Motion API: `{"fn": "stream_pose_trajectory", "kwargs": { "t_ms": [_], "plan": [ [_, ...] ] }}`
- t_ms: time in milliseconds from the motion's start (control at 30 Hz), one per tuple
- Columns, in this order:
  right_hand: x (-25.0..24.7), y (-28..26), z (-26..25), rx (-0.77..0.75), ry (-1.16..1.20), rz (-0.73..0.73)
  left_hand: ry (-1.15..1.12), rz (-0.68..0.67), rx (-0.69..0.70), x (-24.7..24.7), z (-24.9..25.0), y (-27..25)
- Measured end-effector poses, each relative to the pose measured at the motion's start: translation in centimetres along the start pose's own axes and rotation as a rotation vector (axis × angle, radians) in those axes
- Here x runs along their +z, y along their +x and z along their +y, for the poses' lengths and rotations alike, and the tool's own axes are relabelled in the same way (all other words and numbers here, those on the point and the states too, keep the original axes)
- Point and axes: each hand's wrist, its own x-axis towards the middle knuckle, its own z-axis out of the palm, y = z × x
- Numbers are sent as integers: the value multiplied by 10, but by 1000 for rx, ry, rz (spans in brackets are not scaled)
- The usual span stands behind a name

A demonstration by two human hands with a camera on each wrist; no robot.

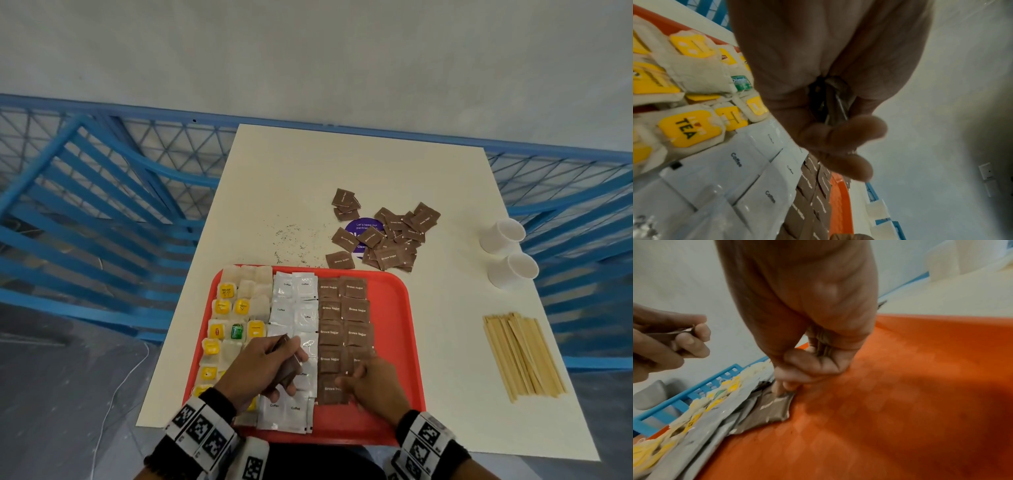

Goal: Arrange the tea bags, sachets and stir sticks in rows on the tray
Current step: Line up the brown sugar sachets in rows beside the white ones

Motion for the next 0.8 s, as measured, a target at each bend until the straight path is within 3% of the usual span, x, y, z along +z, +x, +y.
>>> {"fn": "stream_pose_trajectory", "kwargs": {
  "t_ms": [133,267,400,567,800],
  "plan": [
    [-25,-13,-26,-137,33,151,-194,-115,-18,6,10,0],
    [-44,-35,-69,-313,299,49,-287,-242,19,22,27,-1],
    [-44,-40,-85,-485,237,127,-248,-305,15,42,41,-1],
    [-53,-37,-75,-340,429,157,-168,-235,55,48,48,4],
    [-42,-43,-76,-446,96,251,-282,-1,-59,66,50,9]
  ]
}}
